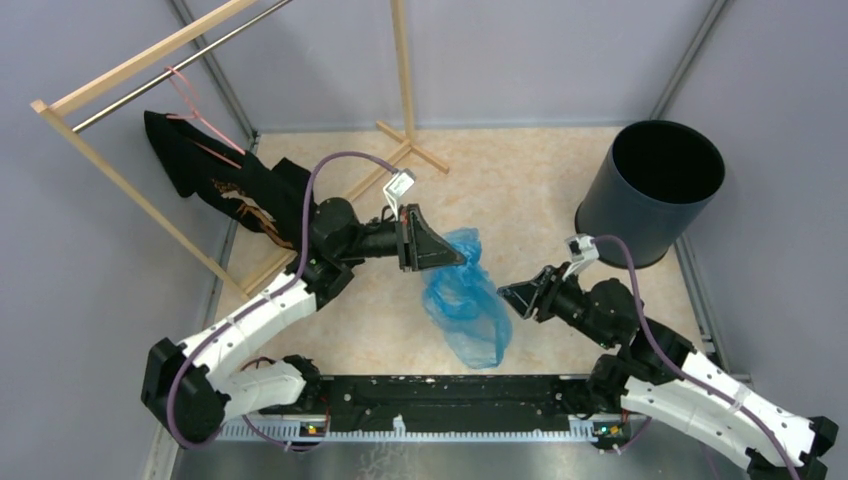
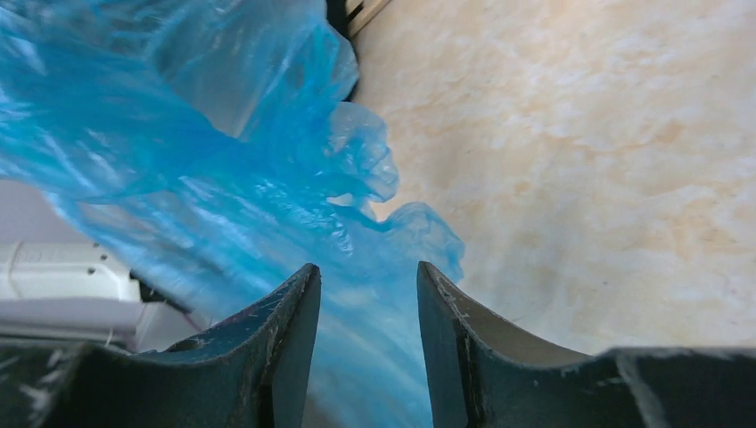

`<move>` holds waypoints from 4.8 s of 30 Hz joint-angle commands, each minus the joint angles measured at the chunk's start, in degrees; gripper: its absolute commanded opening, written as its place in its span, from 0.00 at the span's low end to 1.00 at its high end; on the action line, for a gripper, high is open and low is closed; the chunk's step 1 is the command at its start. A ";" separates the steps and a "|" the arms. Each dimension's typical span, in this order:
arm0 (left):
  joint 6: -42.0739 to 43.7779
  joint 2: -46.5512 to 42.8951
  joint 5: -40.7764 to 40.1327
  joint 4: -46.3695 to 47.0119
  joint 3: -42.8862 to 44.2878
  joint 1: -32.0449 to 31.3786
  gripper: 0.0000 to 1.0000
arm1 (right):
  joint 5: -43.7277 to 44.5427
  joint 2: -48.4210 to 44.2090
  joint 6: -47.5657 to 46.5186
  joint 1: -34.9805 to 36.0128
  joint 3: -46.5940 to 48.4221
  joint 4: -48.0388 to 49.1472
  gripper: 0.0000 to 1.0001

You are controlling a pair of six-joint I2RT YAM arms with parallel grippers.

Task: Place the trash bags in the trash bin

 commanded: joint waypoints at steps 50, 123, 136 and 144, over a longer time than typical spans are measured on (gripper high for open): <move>12.12 -5.19 -57.16 -33.78 -15.46 -0.63 0.73 | 2.75 24.89 -0.23 11.50 8.31 1.36 0.80; 22.50 -14.82 -54.61 -58.55 22.20 -0.45 0.07 | -1.79 17.22 -13.57 -9.47 28.65 -14.02 0.00; 22.88 -16.88 -52.69 -54.77 11.67 -0.45 0.03 | -0.61 13.61 -7.38 -9.49 14.00 -8.72 0.00; 30.60 -11.28 -52.10 -63.77 30.24 -0.46 0.08 | 6.03 15.10 -16.05 -9.51 30.09 -12.80 0.02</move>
